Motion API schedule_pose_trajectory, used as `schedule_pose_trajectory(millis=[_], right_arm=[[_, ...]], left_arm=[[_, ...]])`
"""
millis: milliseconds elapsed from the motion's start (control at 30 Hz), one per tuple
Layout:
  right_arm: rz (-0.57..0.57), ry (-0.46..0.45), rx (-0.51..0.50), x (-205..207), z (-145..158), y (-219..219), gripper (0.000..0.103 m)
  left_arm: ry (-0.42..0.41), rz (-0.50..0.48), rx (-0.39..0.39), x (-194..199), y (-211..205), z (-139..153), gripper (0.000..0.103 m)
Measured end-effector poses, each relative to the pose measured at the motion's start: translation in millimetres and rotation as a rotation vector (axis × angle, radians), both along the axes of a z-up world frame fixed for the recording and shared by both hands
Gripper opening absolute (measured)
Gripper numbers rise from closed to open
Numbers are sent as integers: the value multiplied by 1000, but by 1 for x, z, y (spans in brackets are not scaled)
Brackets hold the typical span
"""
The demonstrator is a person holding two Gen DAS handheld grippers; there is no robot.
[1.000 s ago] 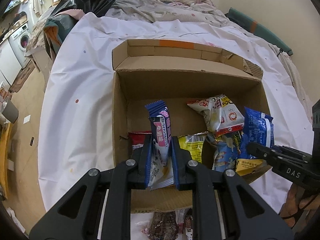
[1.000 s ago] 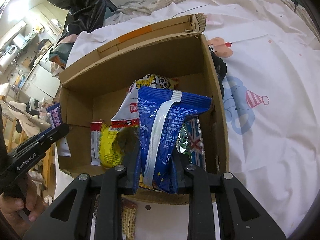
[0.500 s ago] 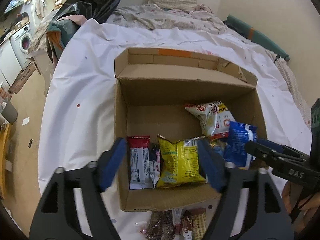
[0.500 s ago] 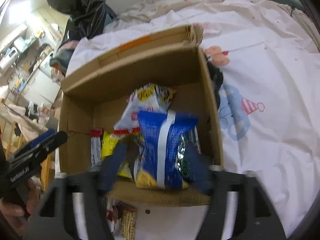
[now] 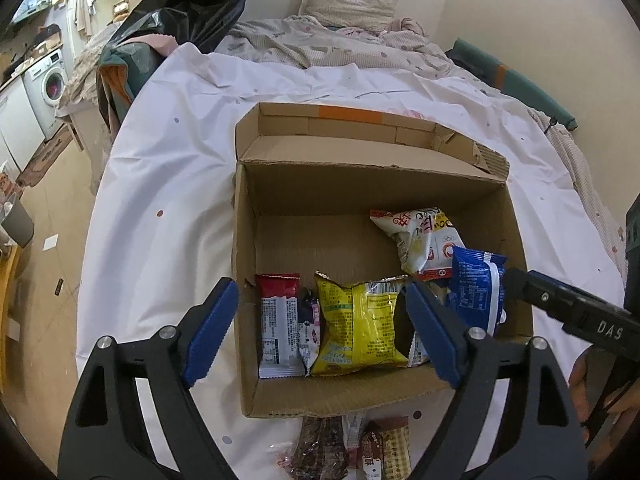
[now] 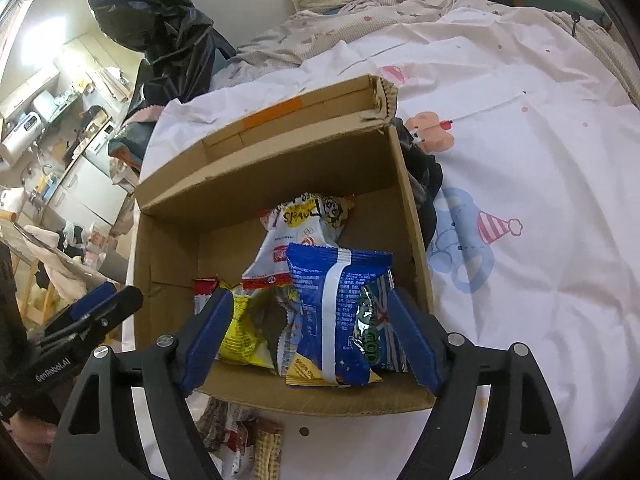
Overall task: Organize snacks
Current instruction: 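Withdraw both grippers from the box toward the remaining snacks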
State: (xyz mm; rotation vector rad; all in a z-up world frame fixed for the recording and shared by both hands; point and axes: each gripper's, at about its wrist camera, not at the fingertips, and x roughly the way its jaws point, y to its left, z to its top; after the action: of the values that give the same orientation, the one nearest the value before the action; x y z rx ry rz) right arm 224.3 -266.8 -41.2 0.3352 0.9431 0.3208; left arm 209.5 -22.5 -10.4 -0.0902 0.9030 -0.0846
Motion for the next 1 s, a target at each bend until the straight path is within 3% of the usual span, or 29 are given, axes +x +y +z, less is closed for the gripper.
schedule_pose_trajectory(millis=[367, 667, 1000], right_arm=[[-44, -17, 32, -17, 10, -10, 82], [-3, -50, -2, -42, 21, -6, 82], [20, 6, 28, -77, 9, -4, 82]], left_arm=[[-14, 4, 11, -18, 7, 6, 84], [-5, 21, 6, -43, 15, 7, 84], [18, 49, 14, -72, 28, 5, 84]])
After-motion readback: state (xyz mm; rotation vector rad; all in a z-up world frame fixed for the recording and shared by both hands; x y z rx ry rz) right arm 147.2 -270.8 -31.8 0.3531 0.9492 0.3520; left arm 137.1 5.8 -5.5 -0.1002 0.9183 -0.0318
